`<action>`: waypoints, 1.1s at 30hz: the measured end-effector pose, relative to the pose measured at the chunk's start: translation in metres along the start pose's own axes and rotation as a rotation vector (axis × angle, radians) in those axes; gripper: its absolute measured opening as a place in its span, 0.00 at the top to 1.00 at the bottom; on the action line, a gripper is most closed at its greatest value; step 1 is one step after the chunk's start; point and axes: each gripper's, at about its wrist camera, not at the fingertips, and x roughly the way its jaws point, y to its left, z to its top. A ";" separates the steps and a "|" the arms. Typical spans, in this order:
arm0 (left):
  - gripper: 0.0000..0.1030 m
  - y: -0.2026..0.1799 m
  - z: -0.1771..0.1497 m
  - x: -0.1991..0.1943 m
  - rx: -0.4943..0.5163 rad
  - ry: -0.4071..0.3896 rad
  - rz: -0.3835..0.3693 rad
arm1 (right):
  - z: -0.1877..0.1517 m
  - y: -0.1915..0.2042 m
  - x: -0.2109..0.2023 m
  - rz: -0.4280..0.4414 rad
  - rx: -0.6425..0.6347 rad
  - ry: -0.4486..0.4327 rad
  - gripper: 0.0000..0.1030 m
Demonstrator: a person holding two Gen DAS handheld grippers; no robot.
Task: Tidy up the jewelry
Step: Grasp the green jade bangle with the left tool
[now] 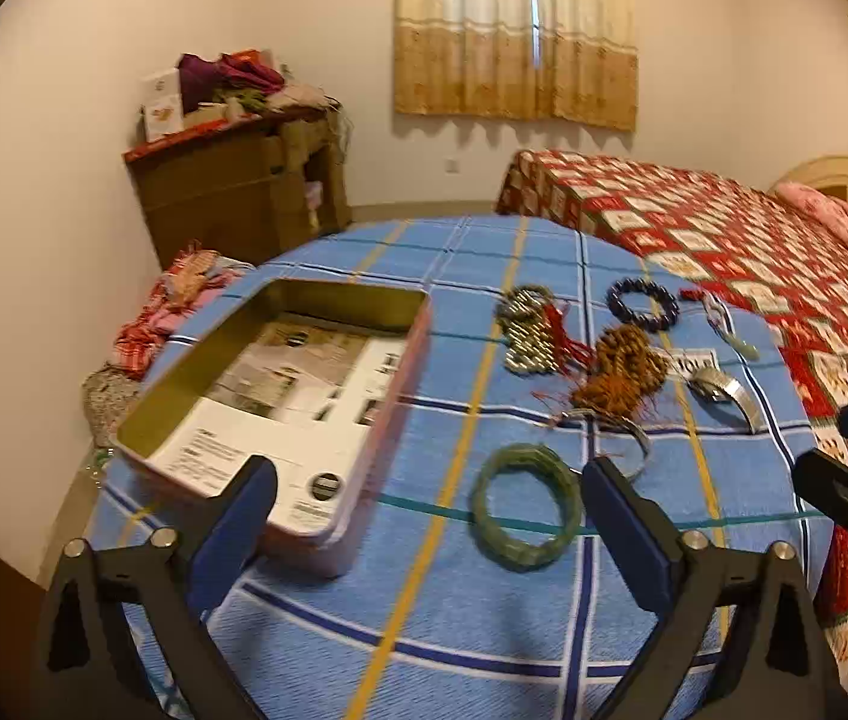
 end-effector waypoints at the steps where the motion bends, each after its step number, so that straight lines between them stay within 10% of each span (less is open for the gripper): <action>1: 0.15 -0.003 -0.001 0.004 0.009 0.011 -0.003 | -0.002 -0.002 0.003 0.003 0.006 0.014 0.16; 7: 0.44 -0.017 -0.005 0.038 0.039 0.127 -0.042 | -0.004 -0.004 0.006 0.005 0.014 0.027 0.17; 15: 0.54 -0.025 -0.015 0.065 0.046 0.249 -0.076 | -0.005 -0.007 0.007 0.005 0.018 0.029 0.17; 19: 0.93 -0.022 -0.016 0.061 0.041 0.227 -0.137 | -0.005 -0.007 0.010 0.008 0.008 0.038 0.22; 33: 0.95 -0.016 0.006 0.022 0.042 0.040 -0.180 | 0.006 -0.038 0.028 -0.077 0.013 0.048 0.40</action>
